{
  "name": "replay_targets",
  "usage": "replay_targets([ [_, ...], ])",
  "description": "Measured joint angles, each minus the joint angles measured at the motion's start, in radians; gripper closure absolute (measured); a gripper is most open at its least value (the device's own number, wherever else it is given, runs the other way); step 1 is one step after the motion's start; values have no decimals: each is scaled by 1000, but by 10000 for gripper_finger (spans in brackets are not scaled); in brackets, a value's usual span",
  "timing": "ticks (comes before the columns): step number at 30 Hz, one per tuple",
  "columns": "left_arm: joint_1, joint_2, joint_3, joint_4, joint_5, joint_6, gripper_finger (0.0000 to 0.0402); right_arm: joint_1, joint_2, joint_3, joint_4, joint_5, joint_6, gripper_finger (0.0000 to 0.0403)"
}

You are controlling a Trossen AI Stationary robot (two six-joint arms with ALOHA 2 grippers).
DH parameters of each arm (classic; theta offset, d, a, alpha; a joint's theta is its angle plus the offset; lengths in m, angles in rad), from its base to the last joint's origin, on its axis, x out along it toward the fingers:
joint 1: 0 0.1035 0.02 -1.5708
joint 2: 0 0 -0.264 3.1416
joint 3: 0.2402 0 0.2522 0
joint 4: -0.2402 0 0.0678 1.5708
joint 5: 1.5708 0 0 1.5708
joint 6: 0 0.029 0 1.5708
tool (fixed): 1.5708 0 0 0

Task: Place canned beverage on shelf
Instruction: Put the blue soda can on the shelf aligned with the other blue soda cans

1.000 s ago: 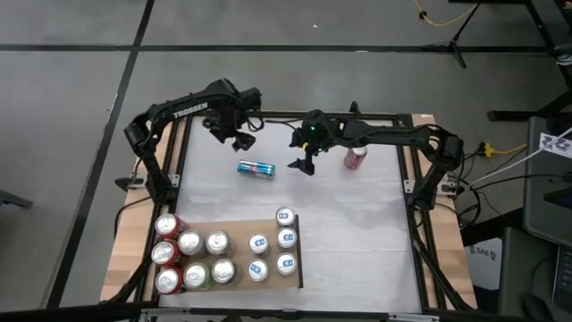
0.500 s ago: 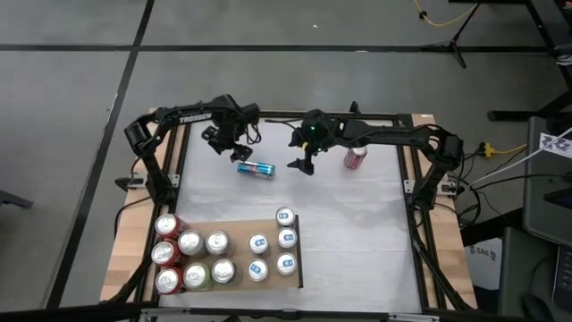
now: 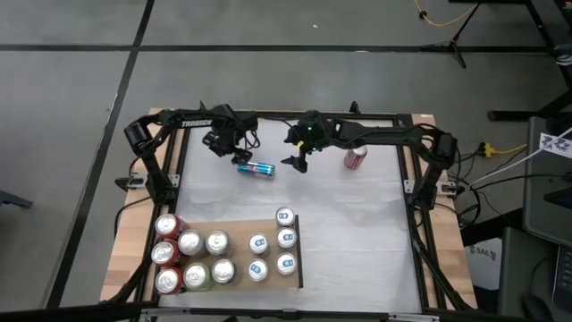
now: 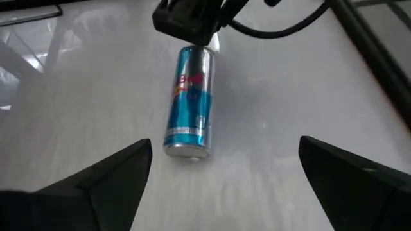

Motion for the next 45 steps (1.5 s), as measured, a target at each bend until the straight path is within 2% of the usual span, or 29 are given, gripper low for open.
replay_targets([
  [14,-18,0,-17,54,25,6,134,0,134,-1,44,-2,42,18],
  [26,-18,-13,-9,96,74,2,134,0,136,-1,47,-11,42,18],
  [34,-27,-13,-9,109,130,-20,134,15,136,26,52,-105,138,18],
  [42,-57,-13,-9,114,150,-26,134,62,136,50,63,-103,146,18],
  [45,-67,-13,-8,116,150,-27,134,87,138,50,82,-54,146,18],
])
